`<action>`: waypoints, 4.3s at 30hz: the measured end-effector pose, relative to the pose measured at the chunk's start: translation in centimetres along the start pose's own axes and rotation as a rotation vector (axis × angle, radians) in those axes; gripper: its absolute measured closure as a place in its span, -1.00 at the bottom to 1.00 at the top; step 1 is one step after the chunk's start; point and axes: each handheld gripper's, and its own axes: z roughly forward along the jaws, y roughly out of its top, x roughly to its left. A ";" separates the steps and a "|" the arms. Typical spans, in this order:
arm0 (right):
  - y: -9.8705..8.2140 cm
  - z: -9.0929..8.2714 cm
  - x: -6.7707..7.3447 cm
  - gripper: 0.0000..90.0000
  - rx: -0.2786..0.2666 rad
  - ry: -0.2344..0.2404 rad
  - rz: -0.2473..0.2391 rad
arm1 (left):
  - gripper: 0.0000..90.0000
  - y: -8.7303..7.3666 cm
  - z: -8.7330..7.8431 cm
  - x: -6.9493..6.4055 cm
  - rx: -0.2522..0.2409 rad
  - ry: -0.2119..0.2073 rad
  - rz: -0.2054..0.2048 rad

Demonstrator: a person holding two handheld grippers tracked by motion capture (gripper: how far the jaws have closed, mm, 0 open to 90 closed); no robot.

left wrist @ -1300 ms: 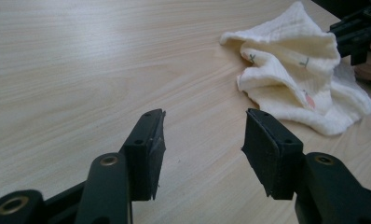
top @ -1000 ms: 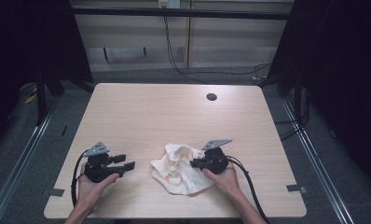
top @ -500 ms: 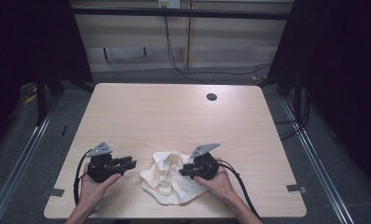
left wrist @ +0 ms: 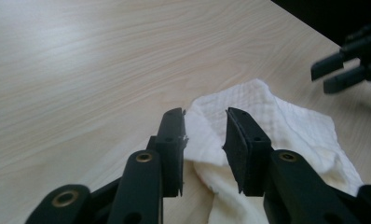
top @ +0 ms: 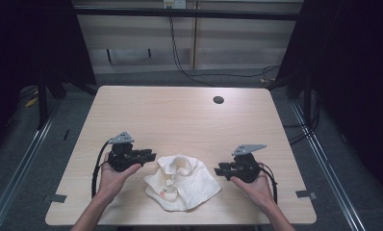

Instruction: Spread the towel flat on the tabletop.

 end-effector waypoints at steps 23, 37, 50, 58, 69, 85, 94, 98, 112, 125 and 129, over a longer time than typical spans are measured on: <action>-2.6 1.5 2.1 0.85 0.065 -0.006 -0.076 | 0.54 -2.8 3.9 -2.1 0.215 -0.024 0.140; -1.3 -1.2 -1.8 1.00 -0.023 -0.073 0.040 | 0.84 -3.1 2.7 -2.7 0.255 -0.043 0.139; -1.0 0.4 -3.2 0.72 0.002 -0.119 0.043 | 0.45 -3.3 -2.0 0.2 0.056 -0.011 -0.033; -1.2 0.3 -2.9 0.61 -0.004 -0.095 0.054 | 0.32 -1.9 1.4 2.1 0.095 -0.018 -0.064; -1.5 1.0 -2.5 0.43 0.020 -0.084 0.027 | 0.40 -2.8 3.1 1.8 0.164 -0.018 -0.020; -1.5 1.4 -1.9 0.97 0.050 -0.039 0.004 | 0.95 -2.8 3.4 1.1 0.174 -0.089 -0.009; -0.5 -1.4 -2.5 0.99 -0.084 -0.005 0.061 | 0.95 -1.3 0.3 1.6 0.051 -0.066 0.000; 0.9 -2.6 -2.4 1.00 -0.138 -0.002 0.055 | 0.95 0.0 -1.4 1.5 -0.014 -0.061 0.016; 7.8 -5.9 -2.4 1.00 -0.265 0.017 0.009 | 0.94 3.6 -5.2 1.9 -0.141 -0.026 0.029; 13.1 -8.5 -2.6 1.00 -0.314 0.006 -0.030 | 0.94 8.9 -6.8 2.0 -0.221 -0.003 0.050; 14.6 -9.0 -3.1 1.00 -0.330 -0.010 -0.033 | 0.94 10.7 -6.8 1.9 -0.235 0.008 0.064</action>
